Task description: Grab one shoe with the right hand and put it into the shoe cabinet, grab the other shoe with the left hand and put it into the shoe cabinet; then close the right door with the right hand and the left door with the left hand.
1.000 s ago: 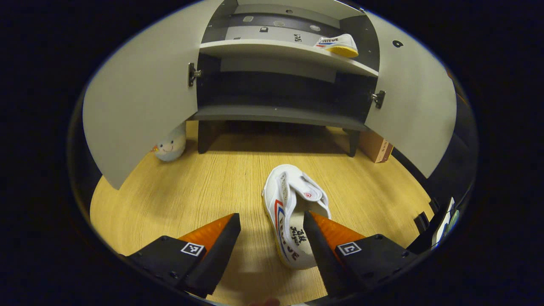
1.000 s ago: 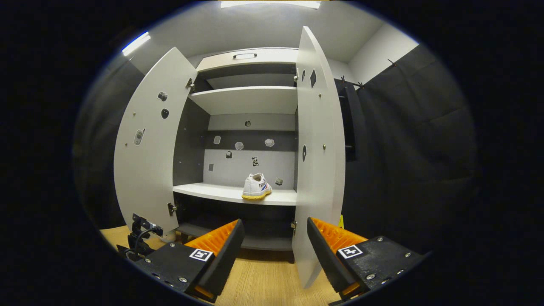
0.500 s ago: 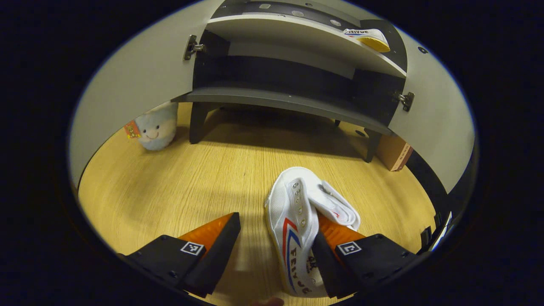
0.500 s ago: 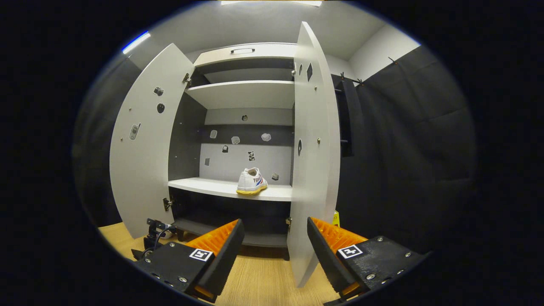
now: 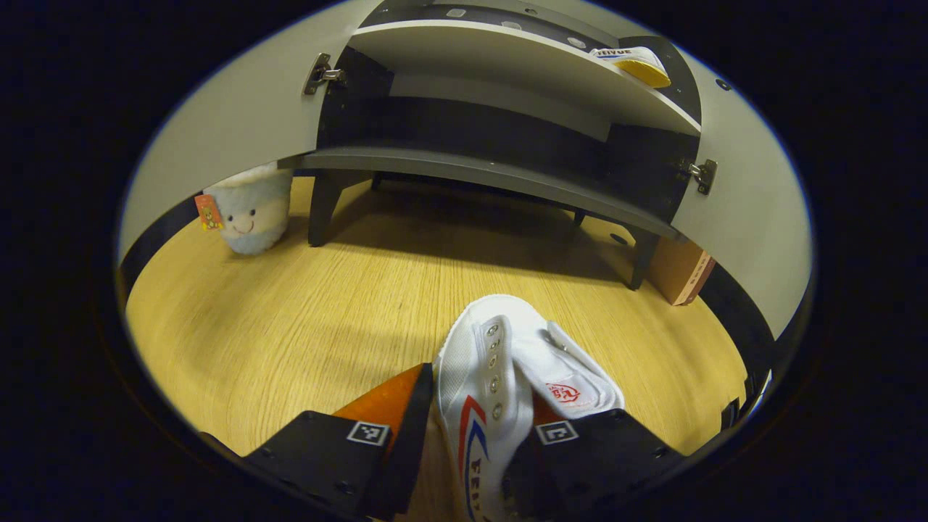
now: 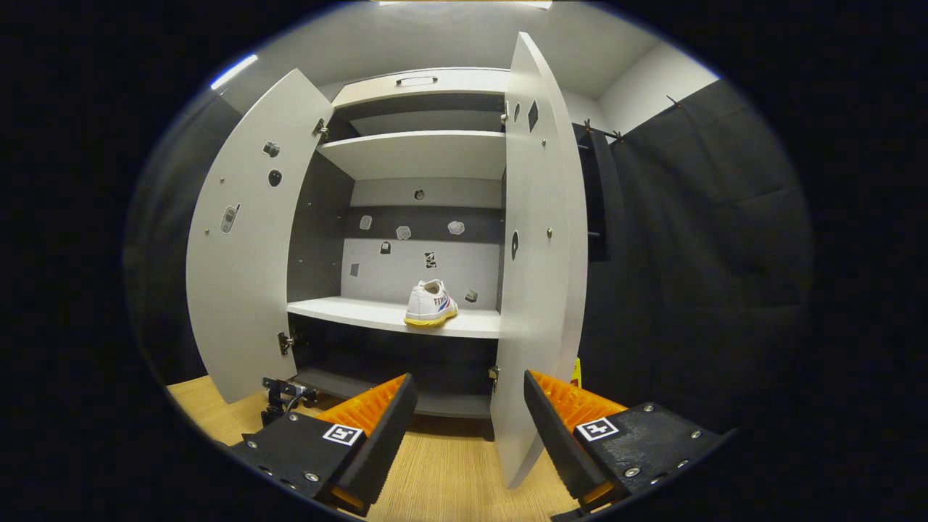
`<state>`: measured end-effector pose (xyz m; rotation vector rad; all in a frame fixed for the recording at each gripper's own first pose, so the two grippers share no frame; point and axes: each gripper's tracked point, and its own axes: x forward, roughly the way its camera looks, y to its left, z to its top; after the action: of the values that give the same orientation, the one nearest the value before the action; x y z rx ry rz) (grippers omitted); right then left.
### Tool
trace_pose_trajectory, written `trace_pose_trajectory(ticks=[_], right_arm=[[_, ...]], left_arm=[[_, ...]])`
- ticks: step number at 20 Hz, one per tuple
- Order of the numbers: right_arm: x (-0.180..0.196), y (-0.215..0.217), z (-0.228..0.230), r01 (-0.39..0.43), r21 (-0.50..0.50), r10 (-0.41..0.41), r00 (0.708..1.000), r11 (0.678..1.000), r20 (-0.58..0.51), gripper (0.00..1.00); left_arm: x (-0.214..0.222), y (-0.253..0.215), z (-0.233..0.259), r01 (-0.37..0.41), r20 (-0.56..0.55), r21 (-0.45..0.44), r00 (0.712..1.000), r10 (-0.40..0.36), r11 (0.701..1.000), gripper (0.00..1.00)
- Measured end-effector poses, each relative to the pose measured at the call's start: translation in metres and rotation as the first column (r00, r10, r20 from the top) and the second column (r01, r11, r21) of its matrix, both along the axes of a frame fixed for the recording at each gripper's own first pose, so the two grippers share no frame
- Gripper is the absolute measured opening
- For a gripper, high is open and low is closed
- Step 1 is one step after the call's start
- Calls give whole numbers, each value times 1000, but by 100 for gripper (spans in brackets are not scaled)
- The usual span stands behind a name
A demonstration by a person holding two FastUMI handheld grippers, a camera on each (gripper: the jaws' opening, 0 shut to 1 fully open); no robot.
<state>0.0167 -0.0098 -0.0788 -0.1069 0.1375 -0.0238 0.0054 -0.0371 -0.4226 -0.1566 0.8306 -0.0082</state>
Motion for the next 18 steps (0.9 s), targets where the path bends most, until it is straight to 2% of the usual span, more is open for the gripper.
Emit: trace_pose_trajectory(ticks=[2, 3, 4, 6, 8, 11, 13, 15, 18], right_arm=[[0, 1, -2, -3, 5, 3, 1000, 1000, -6, 91], [1, 2, -4, -6, 7, 6, 1000, 1000, -8, 91], [1, 2, -4, -8, 10, 8, 1000, 1000, -11, 91], [2, 6, -6, -17, 16, 17, 1000, 1000, -11, 91], [3, 9, -6, -25, 17, 26, 1000, 1000, -7, 91], [9, 7, 0, -34, 21, 34, 999, 999, -5, 91], [10, 10, -3, -40, 29, 40, 999, 999, -10, 91], [11, 14, -3, -46, 37, 47, 999, 998, -7, 92], [12, 19, -1, -59, 37, 59, 998, 998, -2, 92]], left_arm=[[2, 6, 1, -21, -5, 25, 1000, 21, 999, 42], [1, 9, 3, -29, 0, 41, 1000, 29, 999, 37], [1, 12, 4, -33, 3, 55, 999, 33, 998, 23], [-1, 15, 5, -42, 2, 71, 999, 42, 997, 11], [-7, 17, 11, -60, 2, 73, 998, 60, 996, 8], [-13, 28, 47, -58, 61, 125, 997, 51, 990, 10], [-14, 35, 86, -71, 121, 147, 991, 53, 987, 10], [-12, 39, 135, -98, 182, 125, 981, 74, 987, 10], [13, 43, 221, -119, 278, 104, 957, 86, 987, 10]])
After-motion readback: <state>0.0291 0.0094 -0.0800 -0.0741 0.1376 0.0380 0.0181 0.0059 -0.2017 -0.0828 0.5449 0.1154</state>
